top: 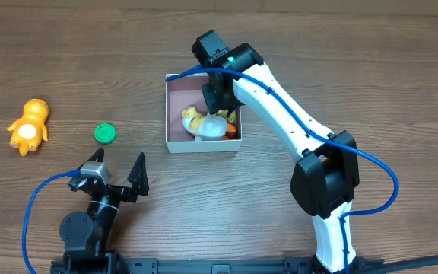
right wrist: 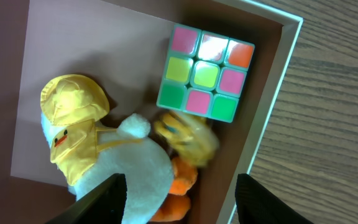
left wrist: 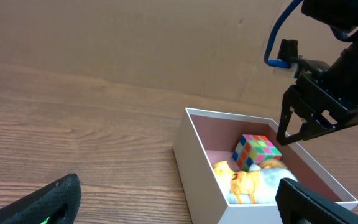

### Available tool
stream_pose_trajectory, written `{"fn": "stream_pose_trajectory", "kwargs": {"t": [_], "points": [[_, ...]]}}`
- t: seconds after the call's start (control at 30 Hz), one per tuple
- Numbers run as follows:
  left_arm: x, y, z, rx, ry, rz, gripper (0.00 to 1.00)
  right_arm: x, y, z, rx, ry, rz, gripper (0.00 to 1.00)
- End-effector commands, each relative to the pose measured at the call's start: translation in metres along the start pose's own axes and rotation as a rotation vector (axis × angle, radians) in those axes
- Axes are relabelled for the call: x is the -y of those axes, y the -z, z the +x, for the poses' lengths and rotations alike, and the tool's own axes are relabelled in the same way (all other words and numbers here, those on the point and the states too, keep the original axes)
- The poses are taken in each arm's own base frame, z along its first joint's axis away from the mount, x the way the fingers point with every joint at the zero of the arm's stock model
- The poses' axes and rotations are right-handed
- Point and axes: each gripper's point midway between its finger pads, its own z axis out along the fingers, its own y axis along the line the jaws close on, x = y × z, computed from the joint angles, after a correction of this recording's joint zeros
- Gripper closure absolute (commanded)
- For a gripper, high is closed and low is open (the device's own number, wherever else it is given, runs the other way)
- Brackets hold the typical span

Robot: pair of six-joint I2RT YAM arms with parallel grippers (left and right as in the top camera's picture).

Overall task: Pack container
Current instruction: 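Lower the gold disc into the box and open the right gripper, then raise the right gripper and retract it to the upper right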

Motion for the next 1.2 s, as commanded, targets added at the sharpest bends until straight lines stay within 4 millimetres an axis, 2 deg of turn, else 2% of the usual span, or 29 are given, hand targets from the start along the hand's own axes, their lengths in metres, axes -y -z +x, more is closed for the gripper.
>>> {"fn": "stream_pose_trajectory", "kwargs": {"t": [0.0,0.27,0.43,0.5,0.57,0.77,0.83,0.87,0.9,0.97,1.07,1.17], "points": [[0.003,0.001,-0.001,0.003,0.008,0.019,0.0,0.004,0.002,-0.003,0.012,-0.008,0.012,0.42],[0.003,0.001,-0.001,0.003,0.008,0.019,0.0,0.004,0.002,-0.004,0.017,-0.008,0.012,0.41],[0.003,0.001,-0.001,0.003,0.008,0.019,0.0,0.005,0.006,-0.008,0.035,-0.007,0.02,0.3],[0.003,0.001,-0.001,0.003,0.008,0.019,0.0,0.007,0.015,-0.013,0.049,-0.009,0.024,0.22],[0.003,0.001,-0.001,0.003,0.008,0.019,0.0,0.007,0.024,-0.017,0.064,-0.011,0.022,0.2],[0.003,0.001,-0.001,0.003,0.008,0.019,0.0,0.025,0.075,-0.035,0.137,-0.05,0.034,0.0],[0.003,0.001,-0.001,0.003,0.008,0.019,0.0,0.041,0.096,-0.039,0.16,-0.083,0.036,0.0],[0.003,0.001,-0.001,0.003,0.008,0.019,0.0,0.059,0.11,-0.041,0.173,-0.118,0.043,0.0],[0.003,0.001,-0.001,0.003,0.008,0.019,0.0,0.069,0.116,-0.042,0.179,-0.139,0.046,0.0],[0.003,0.001,-0.001,0.003,0.008,0.019,0.0,0.093,0.126,-0.042,0.191,-0.211,0.056,0.0],[0.003,0.001,-0.001,0.003,0.008,0.019,0.0,0.143,0.141,-0.04,0.206,-0.335,0.082,0.0],[0.003,0.001,-0.001,0.003,0.008,0.019,0.0,0.188,0.142,-0.032,0.19,-0.427,0.116,0.0]]}}
